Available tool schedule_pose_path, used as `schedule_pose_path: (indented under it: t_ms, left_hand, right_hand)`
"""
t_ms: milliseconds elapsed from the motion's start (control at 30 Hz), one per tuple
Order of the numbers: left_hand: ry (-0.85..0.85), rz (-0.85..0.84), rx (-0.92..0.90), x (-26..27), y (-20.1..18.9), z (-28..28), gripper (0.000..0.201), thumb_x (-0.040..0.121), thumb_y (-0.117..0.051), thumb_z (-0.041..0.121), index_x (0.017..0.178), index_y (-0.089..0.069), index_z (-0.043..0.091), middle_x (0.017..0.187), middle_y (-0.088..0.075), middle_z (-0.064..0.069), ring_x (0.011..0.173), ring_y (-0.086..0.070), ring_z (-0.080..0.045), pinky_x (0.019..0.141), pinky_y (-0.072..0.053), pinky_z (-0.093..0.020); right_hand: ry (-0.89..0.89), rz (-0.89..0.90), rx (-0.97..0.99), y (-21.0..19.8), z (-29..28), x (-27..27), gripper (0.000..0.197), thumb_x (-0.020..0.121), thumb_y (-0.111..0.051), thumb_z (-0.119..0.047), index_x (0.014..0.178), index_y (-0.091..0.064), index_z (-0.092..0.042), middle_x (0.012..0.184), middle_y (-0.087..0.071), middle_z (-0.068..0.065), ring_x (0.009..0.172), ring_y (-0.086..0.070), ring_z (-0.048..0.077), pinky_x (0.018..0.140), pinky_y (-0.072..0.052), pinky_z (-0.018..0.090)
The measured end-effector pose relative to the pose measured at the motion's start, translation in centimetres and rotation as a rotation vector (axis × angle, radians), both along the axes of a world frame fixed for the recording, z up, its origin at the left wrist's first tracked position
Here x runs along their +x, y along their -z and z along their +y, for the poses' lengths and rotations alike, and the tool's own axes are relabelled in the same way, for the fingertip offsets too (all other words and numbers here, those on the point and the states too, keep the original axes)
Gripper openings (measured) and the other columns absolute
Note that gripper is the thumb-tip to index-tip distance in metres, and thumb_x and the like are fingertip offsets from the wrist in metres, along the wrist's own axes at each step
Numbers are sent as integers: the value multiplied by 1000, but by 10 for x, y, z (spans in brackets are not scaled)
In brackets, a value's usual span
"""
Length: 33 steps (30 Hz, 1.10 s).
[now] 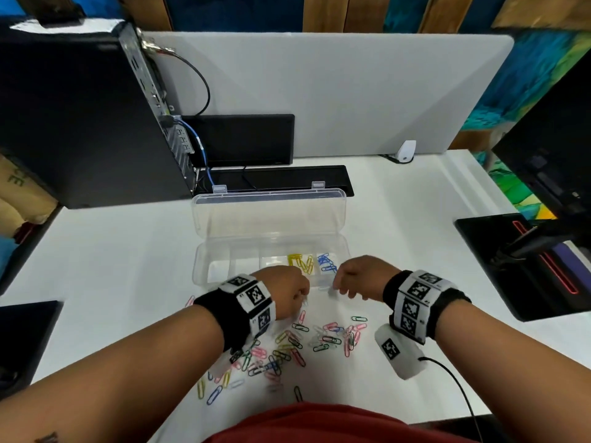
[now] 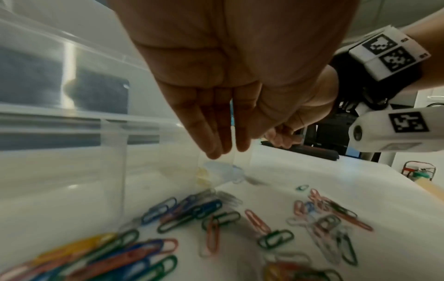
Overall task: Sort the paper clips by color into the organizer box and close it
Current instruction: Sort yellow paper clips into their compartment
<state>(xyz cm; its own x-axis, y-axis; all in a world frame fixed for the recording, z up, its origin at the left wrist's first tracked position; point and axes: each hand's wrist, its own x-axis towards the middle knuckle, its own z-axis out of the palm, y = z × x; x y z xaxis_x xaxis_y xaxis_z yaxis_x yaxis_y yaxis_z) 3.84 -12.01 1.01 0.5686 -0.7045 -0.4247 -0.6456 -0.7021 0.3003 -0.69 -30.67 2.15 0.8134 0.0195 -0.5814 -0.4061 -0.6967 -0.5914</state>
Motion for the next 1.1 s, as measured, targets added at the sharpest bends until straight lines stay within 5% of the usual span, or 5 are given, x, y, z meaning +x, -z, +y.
schedule_pose_path:
  t_ms: [133,333,733,967,1100]
  left_hand:
    - [75,-32,118,-8,20,-5,35,89,-49,21,122,-57,13,123,-55,-6,111,-56,-25,92,-48,-35]
    - [78,-103,147,-19,37,-8,34,90,-50,25,120,-51,10,119,-50,-10,108,-53,-28,87,-47,-37]
    - [143,-137,166,-22,50,-19,26,84,-59,18,109,-60,12,104,-55,-9,97,-56,-28,77,-46,-35]
    - [106,-72,114,-20,44,-24,26,90,-49,11,110,-64,7,106,-60,-14,98,-59,-30,80,-45,-35]
    - [37,-42,97,-20,44,-23,23,88,-49,8,105,-65,5,103,-63,-14,96,-59,-30,77,-44,-32]
  right_hand:
    - [-287,-1,-298,13,7,-10,34,93,-47,-24,125,-59,-24,135,-54,-3,126,-47,15,103,-32,21]
    - [-469,31,-404,27,15,-16,50,95,-41,-28,144,-36,-21,153,-32,-1,139,-33,18,115,-26,31]
    - [-479,-118,-455,48,15,-22,31,88,-45,-10,117,-54,-7,117,-49,13,108,-53,29,83,-42,31]
    - [-365,-98,-393,53,19,-23,34,89,-49,-12,122,-52,-11,121,-54,11,112,-53,27,93,-41,31]
    - [-335,-114,-396,57,19,-25,19,89,-49,-13,103,-60,-8,111,-60,12,102,-57,26,80,-41,28]
